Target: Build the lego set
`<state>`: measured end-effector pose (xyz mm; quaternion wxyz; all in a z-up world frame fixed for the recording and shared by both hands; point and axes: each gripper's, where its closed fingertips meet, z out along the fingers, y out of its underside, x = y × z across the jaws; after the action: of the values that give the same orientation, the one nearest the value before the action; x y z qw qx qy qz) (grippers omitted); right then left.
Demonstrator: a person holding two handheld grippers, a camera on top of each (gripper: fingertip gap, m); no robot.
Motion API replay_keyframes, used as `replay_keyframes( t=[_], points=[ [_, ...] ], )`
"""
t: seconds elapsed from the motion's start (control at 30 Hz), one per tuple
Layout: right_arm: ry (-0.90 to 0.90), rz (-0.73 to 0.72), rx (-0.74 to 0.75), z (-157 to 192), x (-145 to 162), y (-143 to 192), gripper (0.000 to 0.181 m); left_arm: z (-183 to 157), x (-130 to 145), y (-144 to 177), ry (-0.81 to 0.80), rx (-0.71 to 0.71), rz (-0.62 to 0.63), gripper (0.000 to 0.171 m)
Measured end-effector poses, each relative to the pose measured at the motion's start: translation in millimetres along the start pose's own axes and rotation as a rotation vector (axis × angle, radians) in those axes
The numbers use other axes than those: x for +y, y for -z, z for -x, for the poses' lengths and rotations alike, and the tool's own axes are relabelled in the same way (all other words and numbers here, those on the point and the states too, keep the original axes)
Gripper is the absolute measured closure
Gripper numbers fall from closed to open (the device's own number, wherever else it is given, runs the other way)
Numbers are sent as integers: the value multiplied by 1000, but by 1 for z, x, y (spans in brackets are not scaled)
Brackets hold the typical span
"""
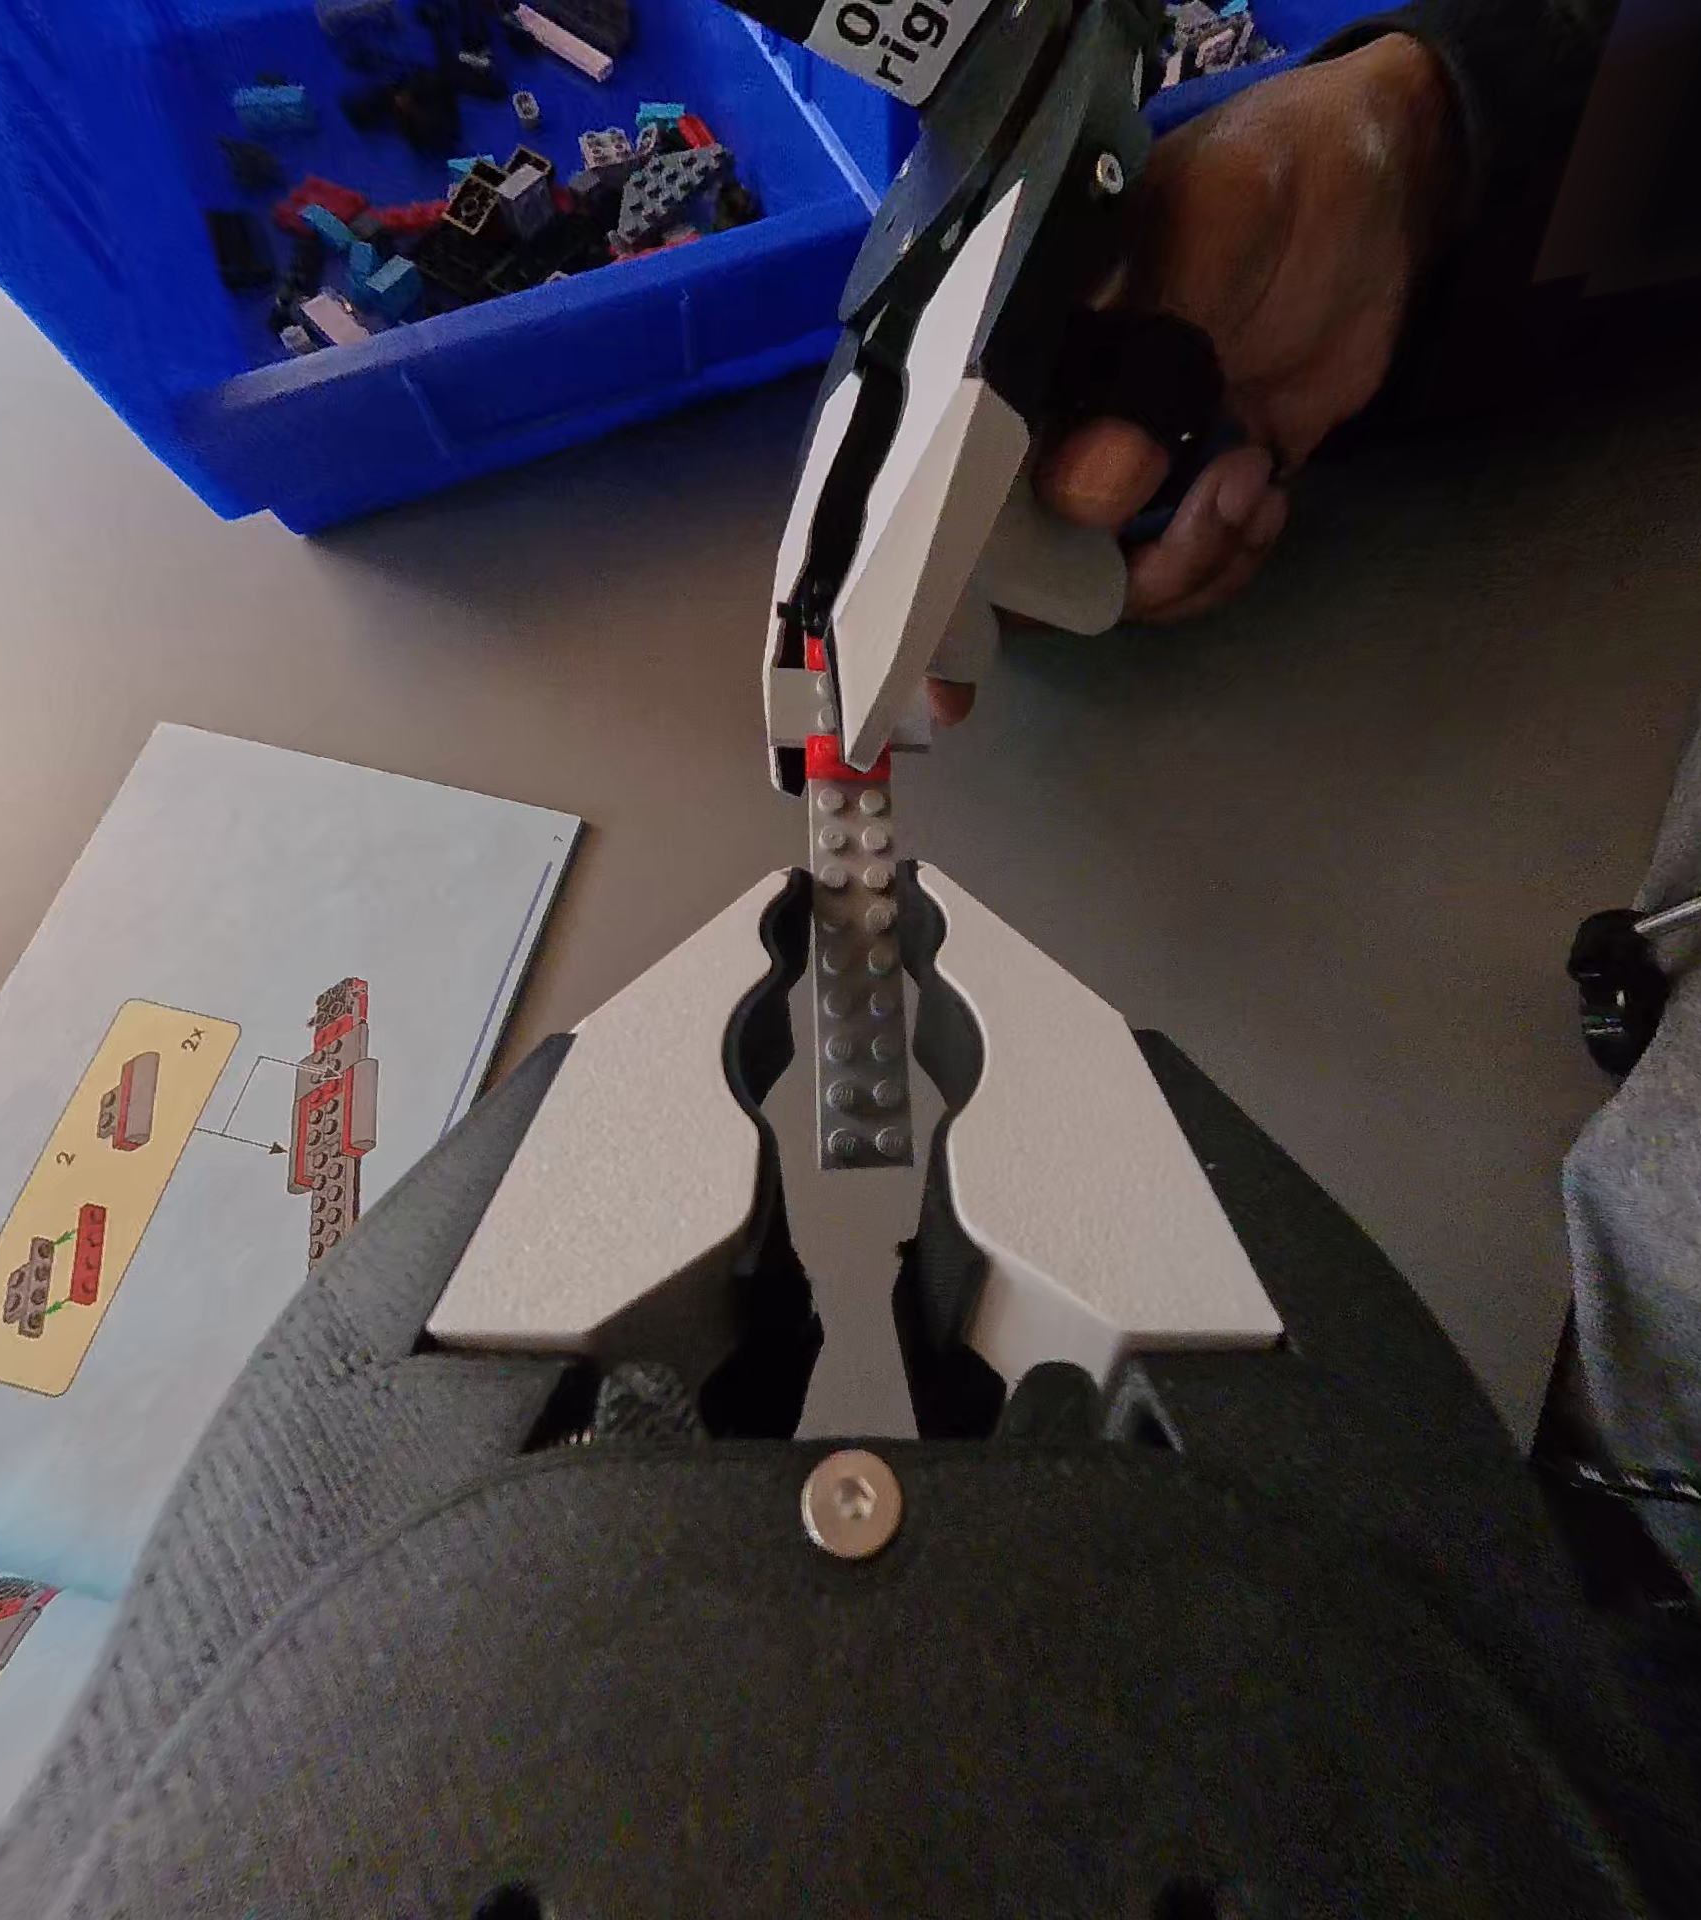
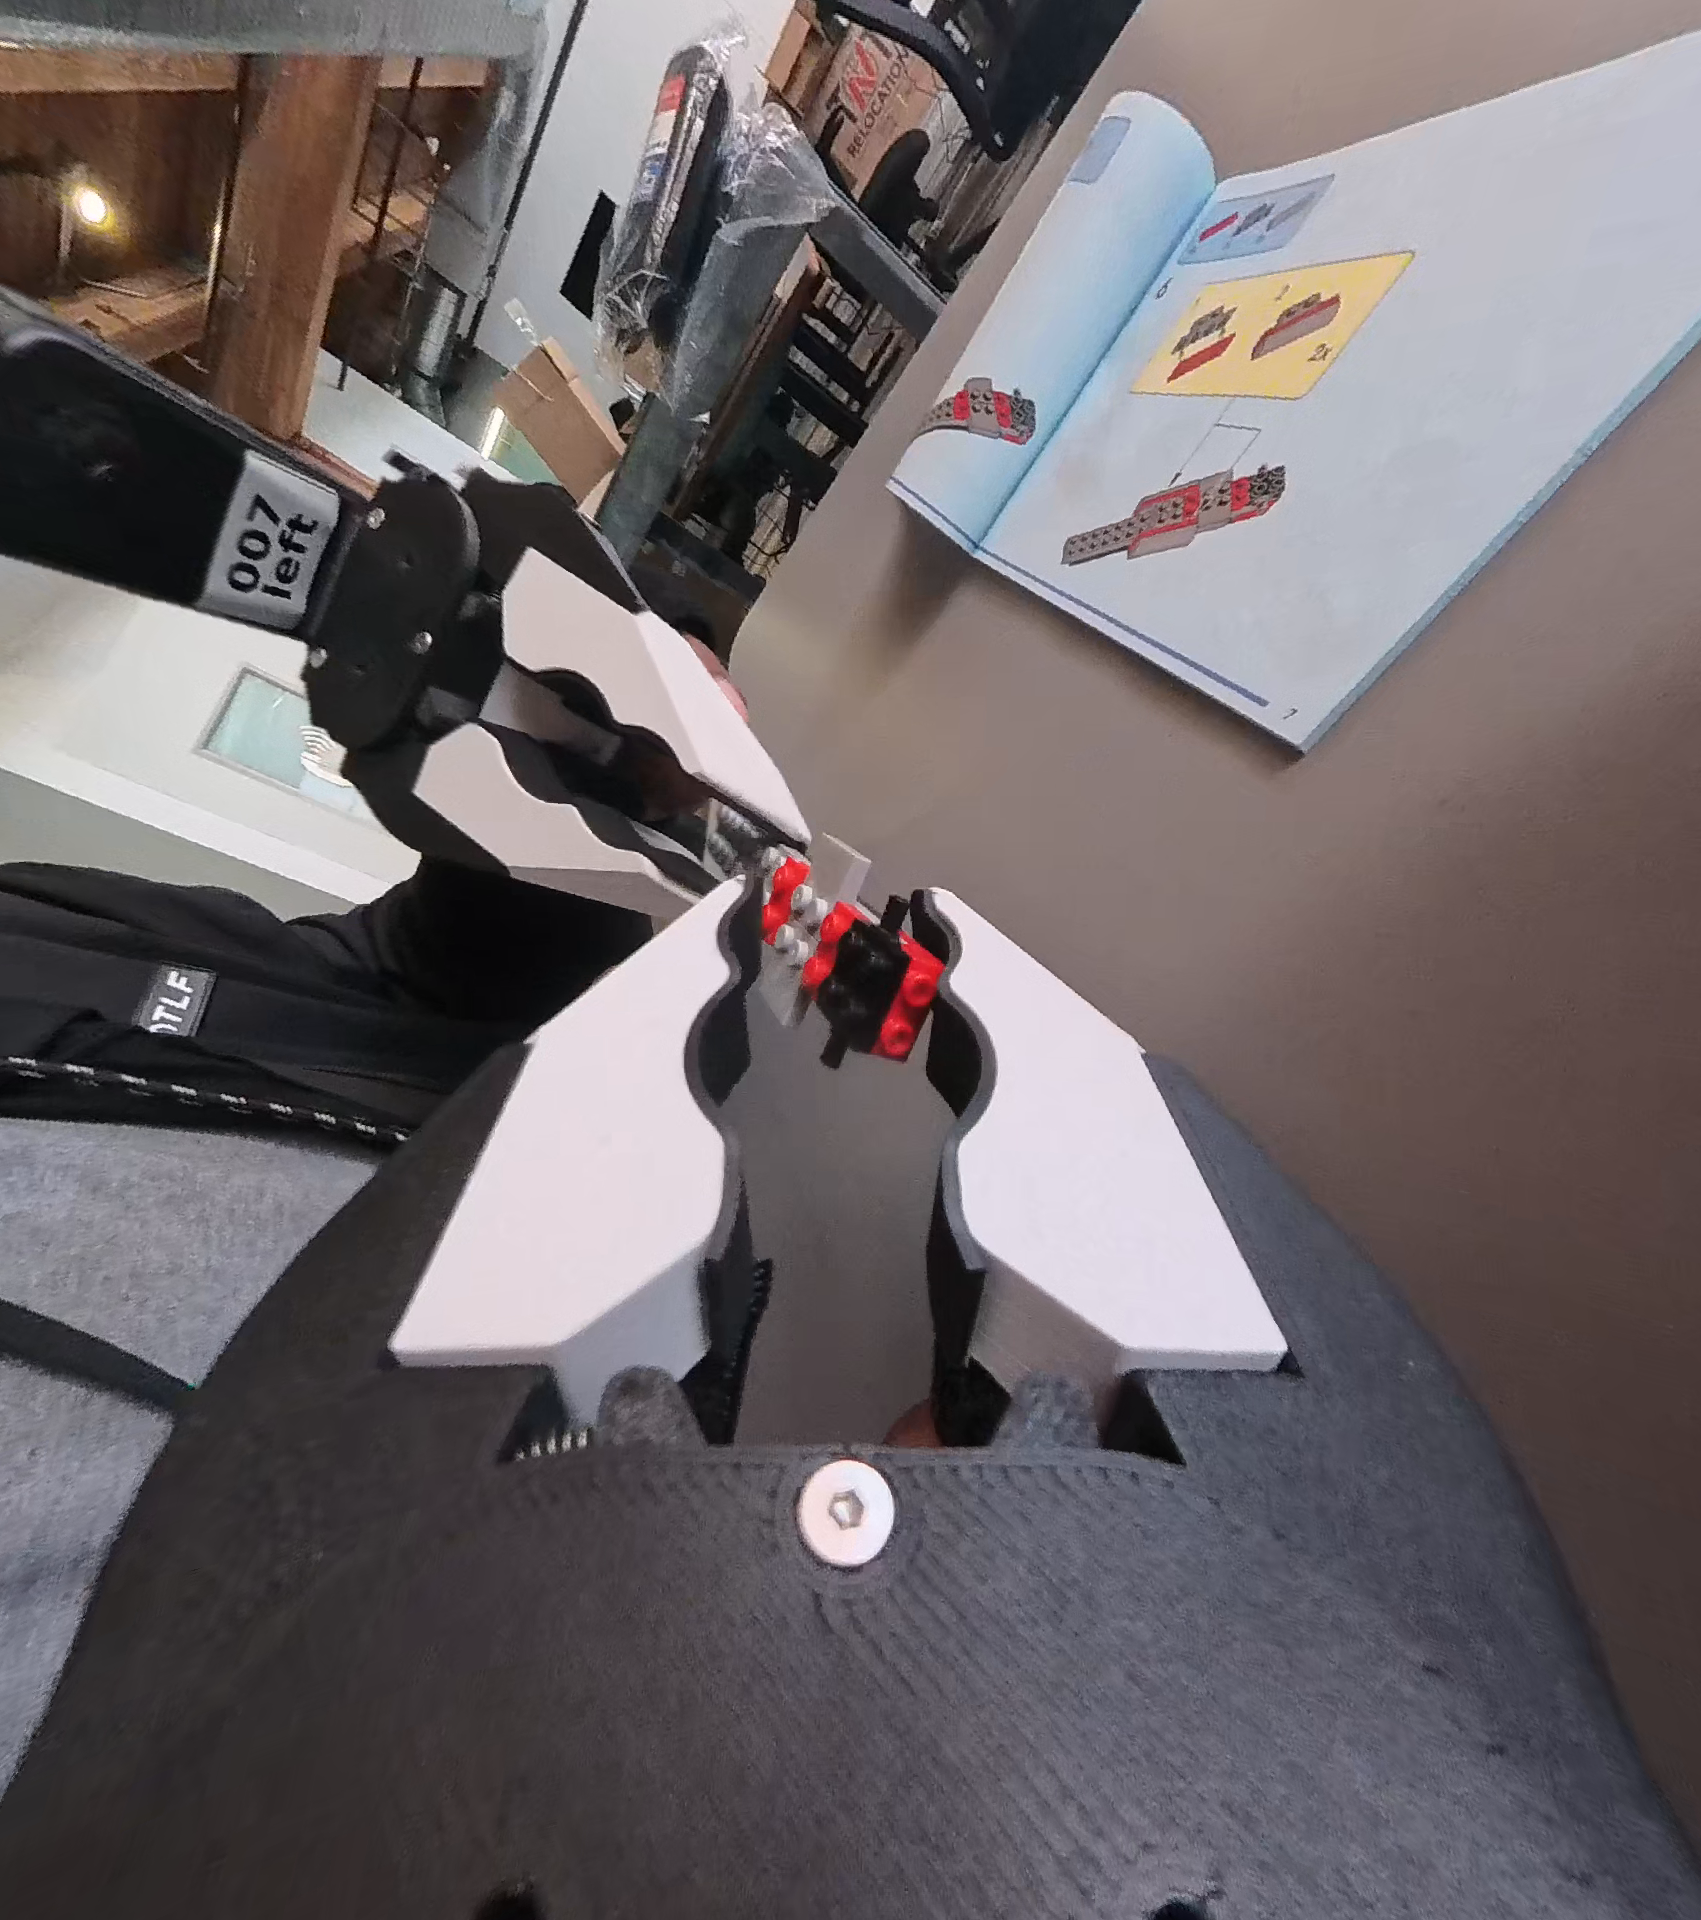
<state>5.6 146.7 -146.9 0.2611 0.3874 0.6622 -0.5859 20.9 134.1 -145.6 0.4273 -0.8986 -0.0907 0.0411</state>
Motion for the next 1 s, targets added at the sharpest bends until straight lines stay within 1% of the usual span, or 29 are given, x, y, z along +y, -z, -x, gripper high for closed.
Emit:
replay_keyframes(
  t=[0.13,0.37,0.5,0.67,0.73,0.77,0.83,0.9,1.0],
  points=[
    [13,-21,-8,2,-2,1,157,1,0,0,-21,-21,-22,156],
    [46,-19,-1,5,0,0,160,3,1,1,-48,-47,-37,156],
    [86,-20,-12,10,1,0,165,1,2,0,-37,-36,-39,156],
    [112,-14,-11,11,3,-1,166,1,3,-1,2,3,-61,157],
    [125,0,-12,12,5,-2,167,0,1,0,33,41,-87,164],
    [136,6,-14,13,6,-3,167,-3,0,1,57,81,-99,164],
    [157,15,-17,15,8,-4,167,-7,-1,3,106,162,-114,160],
    [178,19,-31,18,9,-4,167,-7,-7,7,163,222,-159,156],
    [247,19,-49,24,9,-3,167,-11,-16,10,305,348,-206,148]
  ],
)
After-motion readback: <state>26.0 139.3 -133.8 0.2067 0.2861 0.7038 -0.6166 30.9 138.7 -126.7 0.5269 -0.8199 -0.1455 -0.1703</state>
